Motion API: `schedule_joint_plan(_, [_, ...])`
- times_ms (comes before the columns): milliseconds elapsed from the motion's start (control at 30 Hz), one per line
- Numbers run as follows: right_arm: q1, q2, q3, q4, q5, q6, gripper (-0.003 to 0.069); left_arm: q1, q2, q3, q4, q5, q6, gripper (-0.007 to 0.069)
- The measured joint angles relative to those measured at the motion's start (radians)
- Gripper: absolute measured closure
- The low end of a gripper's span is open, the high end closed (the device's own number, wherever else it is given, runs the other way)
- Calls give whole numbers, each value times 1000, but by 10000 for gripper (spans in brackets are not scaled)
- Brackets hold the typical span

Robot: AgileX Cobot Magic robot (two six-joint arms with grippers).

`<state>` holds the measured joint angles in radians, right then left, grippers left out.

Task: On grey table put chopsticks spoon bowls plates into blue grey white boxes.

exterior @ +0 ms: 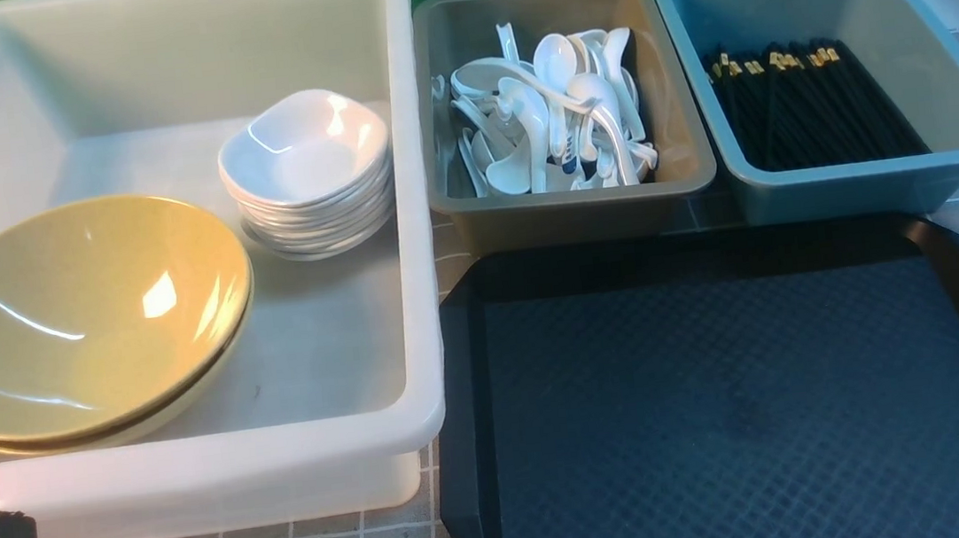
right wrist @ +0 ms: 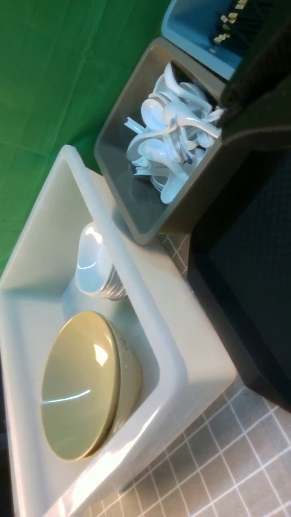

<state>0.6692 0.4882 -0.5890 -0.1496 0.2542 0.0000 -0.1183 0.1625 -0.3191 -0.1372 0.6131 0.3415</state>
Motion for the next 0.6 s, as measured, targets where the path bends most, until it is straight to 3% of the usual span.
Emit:
schedule_joint_plan(100, [-93,-74,110,8,-25,9,656,0,0,0,0,-1,0,635])
schedule_joint_plan(233, [-340,-207,312,12,-96,87,660,0,0,0,0,-1,0,635])
schedule_joint_plan(400, [-576,-375,506,6,-104,136,660,0,0,0,0,-1,0,635])
schedule_joint_plan(600, [-706,-495,603,0,-43,139,660,0,0,1,0,-2,-2,635])
